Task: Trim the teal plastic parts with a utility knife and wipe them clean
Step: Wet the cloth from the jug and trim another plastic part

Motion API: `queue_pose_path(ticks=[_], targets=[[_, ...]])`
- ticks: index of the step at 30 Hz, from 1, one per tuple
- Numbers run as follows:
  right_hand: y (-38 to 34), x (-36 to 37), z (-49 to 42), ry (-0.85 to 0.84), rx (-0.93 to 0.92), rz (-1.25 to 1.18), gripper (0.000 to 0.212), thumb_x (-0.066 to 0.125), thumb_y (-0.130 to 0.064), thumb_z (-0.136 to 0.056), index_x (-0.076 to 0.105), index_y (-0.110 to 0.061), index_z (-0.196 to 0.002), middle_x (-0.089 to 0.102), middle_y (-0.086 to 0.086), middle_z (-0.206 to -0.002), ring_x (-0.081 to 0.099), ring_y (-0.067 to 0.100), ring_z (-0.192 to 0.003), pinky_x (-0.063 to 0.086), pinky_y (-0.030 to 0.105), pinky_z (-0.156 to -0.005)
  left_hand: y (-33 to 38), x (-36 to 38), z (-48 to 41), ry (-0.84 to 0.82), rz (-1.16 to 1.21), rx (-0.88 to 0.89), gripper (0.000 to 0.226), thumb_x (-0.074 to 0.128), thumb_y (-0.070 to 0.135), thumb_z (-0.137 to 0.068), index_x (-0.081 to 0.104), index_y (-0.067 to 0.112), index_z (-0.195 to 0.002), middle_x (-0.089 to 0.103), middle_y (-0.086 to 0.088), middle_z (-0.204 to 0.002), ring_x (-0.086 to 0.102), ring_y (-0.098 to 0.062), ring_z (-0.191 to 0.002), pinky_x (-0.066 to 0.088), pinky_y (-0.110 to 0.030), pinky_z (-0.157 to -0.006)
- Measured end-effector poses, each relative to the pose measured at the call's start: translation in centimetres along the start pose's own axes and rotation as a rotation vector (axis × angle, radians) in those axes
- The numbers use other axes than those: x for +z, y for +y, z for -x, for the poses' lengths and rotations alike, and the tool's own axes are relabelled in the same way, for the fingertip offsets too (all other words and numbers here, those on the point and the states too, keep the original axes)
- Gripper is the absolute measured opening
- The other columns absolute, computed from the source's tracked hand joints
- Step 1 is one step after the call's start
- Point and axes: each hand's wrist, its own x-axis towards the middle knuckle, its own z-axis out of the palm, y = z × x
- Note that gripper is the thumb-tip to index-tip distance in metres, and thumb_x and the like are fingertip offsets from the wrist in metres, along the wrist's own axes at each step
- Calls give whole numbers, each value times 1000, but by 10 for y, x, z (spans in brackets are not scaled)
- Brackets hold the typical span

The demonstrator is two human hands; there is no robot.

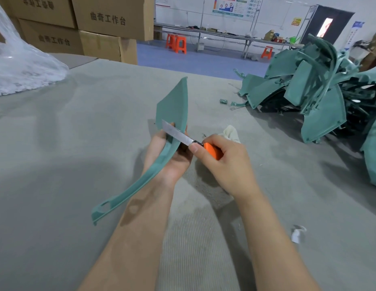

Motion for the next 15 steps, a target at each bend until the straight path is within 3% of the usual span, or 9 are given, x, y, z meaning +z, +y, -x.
queue_pose_path(ticks=[3,5,7,9,11,15], targets=[[2,-1,-1,16,25,8,46,64,-58,-81,63,-12,-75,52,5,-59,43,11,-55,37,18,-57,-2,1,0,2,-56,11,8,63,8,-56,58,6,-63,56,-4,-59,57,-14,-45,49,-17,-45],[2,-2,-2,35,44,15,51,59,-62,-78,64,-12,-76,58,10,-63,49,17,-60,47,29,-73,-3,4,1,-8,-83,-6,6,61,6,-56,59,5,-61,57,-4,-57,58,-14,-44,51,-19,-46],[2,-3,-2,53,41,27,53,57,-63,-78,64,-11,-77,59,13,-65,52,26,-65,48,42,-86,-2,4,1,-23,-100,-35,6,60,5,-59,59,5,-65,59,-5,-57,59,-14,-46,52,-20,-48],[1,-3,-3,73,42,22,54,56,-65,-79,63,-12,-76,58,15,-65,52,31,-68,48,41,-84,-2,4,0,-32,-130,-65,4,59,4,-71,57,7,-69,59,-4,-58,58,-13,-50,51,-20,-50],[2,-4,-3,88,53,1,52,57,-65,-79,62,-14,-74,59,16,-65,53,35,-71,50,42,-72,-2,2,-2,-18,-164,-85,15,54,7,-87,55,8,-72,56,-2,-59,54,-12,-55,48,-19,-48],[3,-5,-3,101,84,-63,54,57,-69,-76,62,-16,-74,63,20,-69,58,38,-68,50,51,-65,-1,-1,-3,-12,-159,-128,16,54,13,-92,56,8,-77,57,-1,-63,54,-9,-50,47,-17,-45]])
